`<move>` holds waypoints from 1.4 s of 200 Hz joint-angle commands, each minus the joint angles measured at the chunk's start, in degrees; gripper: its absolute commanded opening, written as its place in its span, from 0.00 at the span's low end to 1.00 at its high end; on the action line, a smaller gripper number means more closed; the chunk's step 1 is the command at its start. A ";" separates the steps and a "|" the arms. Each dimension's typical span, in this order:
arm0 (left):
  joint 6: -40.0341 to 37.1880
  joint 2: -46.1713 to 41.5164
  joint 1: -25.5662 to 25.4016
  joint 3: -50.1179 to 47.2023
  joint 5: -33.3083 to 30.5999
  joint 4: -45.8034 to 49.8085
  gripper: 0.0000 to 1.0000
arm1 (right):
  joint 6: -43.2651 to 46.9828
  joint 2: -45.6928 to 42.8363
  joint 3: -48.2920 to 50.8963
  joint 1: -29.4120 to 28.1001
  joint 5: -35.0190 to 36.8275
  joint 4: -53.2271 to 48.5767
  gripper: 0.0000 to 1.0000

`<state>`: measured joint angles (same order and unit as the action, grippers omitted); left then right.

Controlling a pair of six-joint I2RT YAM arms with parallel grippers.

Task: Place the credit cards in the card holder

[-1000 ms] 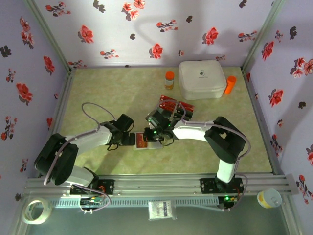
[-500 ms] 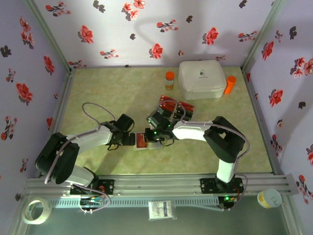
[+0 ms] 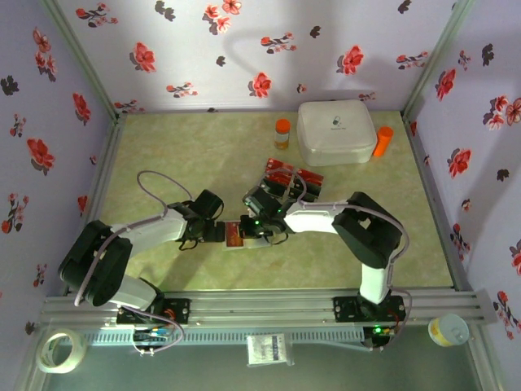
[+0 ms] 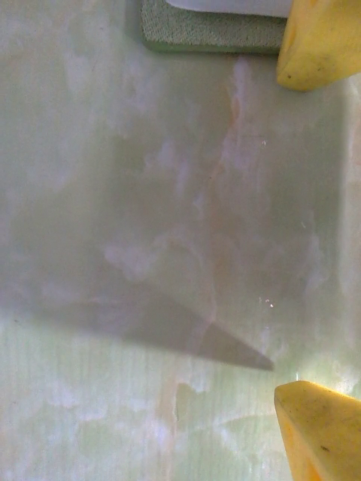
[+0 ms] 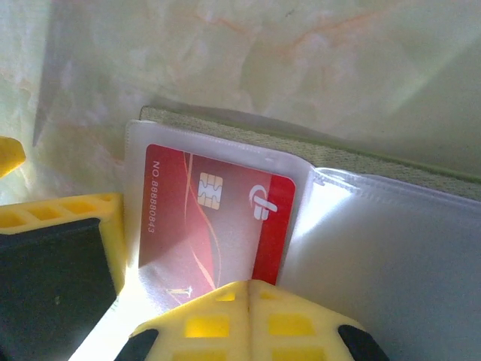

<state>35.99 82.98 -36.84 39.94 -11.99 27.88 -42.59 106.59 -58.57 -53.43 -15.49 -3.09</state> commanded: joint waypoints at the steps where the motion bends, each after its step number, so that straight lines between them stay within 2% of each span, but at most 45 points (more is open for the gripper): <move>1: -0.37 0.89 0.44 -0.23 -0.30 -0.27 1.00 | -0.92 2.58 -0.89 -0.81 -0.55 0.21 0.00; 108: -0.39 -4.17 2.56 2.41 -1.02 4.46 1.00 | -1.88 -0.90 -0.89 -0.65 0.36 0.12 0.01; 191: -0.53 -3.38 2.65 1.99 0.19 3.28 1.00 | -0.66 -5.68 -0.03 -0.21 2.87 -3.01 0.05; 280: -0.74 -3.26 2.61 2.24 0.56 3.19 1.00 | -0.41 -5.31 1.31 0.00 1.89 -2.30 0.04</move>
<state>35.99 79.53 -34.59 41.63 -11.81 30.50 -43.88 102.00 -57.74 -53.63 -13.50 -5.04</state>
